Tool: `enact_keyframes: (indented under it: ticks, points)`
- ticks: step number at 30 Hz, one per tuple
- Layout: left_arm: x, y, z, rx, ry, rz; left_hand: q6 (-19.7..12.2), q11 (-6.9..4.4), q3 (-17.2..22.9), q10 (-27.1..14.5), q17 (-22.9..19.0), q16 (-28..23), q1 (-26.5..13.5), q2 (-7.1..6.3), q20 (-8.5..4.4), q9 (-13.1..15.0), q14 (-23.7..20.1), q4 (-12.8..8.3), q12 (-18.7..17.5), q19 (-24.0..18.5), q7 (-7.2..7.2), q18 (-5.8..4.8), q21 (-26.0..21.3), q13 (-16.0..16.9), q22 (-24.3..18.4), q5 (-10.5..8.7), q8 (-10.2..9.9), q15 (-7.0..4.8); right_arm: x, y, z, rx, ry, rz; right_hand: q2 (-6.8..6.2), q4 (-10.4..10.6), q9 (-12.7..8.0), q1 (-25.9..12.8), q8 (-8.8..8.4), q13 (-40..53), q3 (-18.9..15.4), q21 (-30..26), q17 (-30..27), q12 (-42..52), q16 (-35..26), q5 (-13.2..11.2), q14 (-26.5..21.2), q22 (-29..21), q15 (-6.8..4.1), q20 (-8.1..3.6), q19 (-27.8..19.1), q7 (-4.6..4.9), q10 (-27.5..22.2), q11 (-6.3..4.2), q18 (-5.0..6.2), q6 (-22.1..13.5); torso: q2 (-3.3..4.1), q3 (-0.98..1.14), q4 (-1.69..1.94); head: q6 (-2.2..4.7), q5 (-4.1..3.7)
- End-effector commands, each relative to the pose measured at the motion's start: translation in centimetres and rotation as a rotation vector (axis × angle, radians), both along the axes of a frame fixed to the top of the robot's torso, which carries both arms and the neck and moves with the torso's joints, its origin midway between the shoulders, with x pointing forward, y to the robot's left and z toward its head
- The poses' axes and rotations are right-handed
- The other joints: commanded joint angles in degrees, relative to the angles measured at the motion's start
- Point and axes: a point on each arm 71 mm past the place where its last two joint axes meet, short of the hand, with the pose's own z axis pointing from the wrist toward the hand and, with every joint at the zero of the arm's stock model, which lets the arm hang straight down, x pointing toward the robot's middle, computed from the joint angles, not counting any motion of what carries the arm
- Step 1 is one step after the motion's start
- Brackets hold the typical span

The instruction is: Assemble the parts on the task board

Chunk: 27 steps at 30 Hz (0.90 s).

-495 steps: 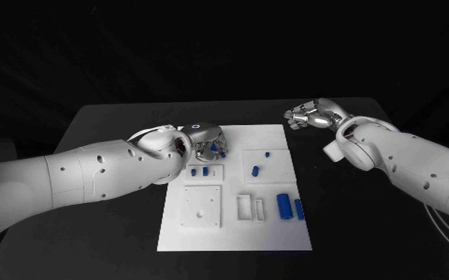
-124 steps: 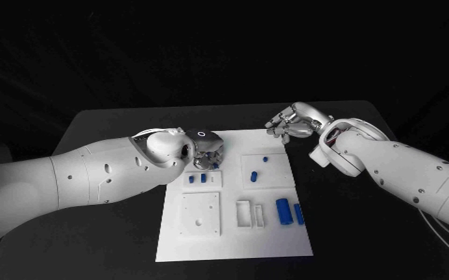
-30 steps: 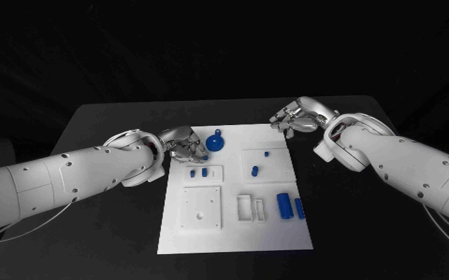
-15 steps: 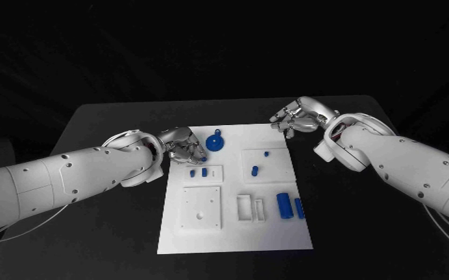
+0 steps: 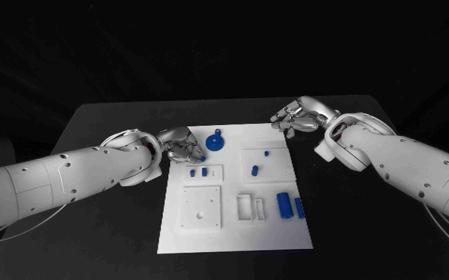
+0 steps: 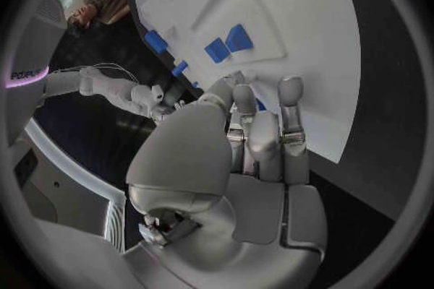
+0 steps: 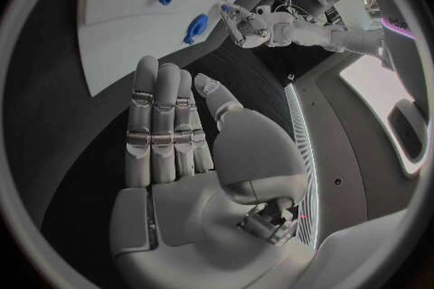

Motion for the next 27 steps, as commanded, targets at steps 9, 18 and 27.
enact_keyframes:
  ticks: [9,18,27]
  points:
    - [-0.1,0.14,-0.13,0.011,0.013,-0.009,0.06,0.06,0.01,0.33,0.08,0.2,-0.1,0.62,0.03,-0.08,0.29,-0.34,0.02,-0.53,0.31,0.5,0.3,0.08,1.15,-0.22,0.25,0.07,-0.03,-0.01,0.04,0.004,-0.001,0.009,0.06,0.06,-0.05,-0.45,-0.18,-0.05,-0.23,-0.19,-0.05,-0.3,0.26,0.2,-0.42,0.06,-0.15,0.0,0.28,-0.14,2.53,-0.29,-0.56,-0.38,-0.01,-0.04,0.03,-0.08,0.24]
    - [-0.11,0.28,-0.18,0.017,0.018,-0.008,0.1,0.04,0.04,0.37,0.21,0.25,-0.06,0.64,0.02,-0.08,0.34,-0.44,0.0,-0.53,0.31,0.51,0.34,0.1,1.15,-0.21,0.25,0.05,-0.03,-0.04,0.03,0.004,-0.001,0.009,0.08,0.07,-0.05,-0.49,-0.18,-0.1,-0.36,-0.42,-0.1,-0.27,0.26,0.2,-0.4,0.23,-0.15,0.0,0.39,-0.15,2.53,-0.29,-0.56,-0.38,-0.01,-0.01,0.03,-0.15,0.4]
    - [-0.03,0.28,0.22,-0.007,-0.029,-0.006,-1.41,0.27,0.17,-0.14,-1.22,-0.6,-0.14,-0.13,0.06,-0.15,-0.22,-0.71,-0.45,-0.66,0.73,0.54,0.26,0.03,1.08,-0.33,0.21,0.15,-0.01,-0.08,0.03,0.004,-0.001,0.007,0.08,0.07,-0.05,-0.49,-0.18,-0.1,-0.36,-0.42,-0.1,-0.27,0.26,0.2,-0.4,0.23,-0.15,0.0,0.39,-0.15,2.53,-0.29,-0.56,-0.38,-0.02,0.0,-0.03,0.14,0.47]
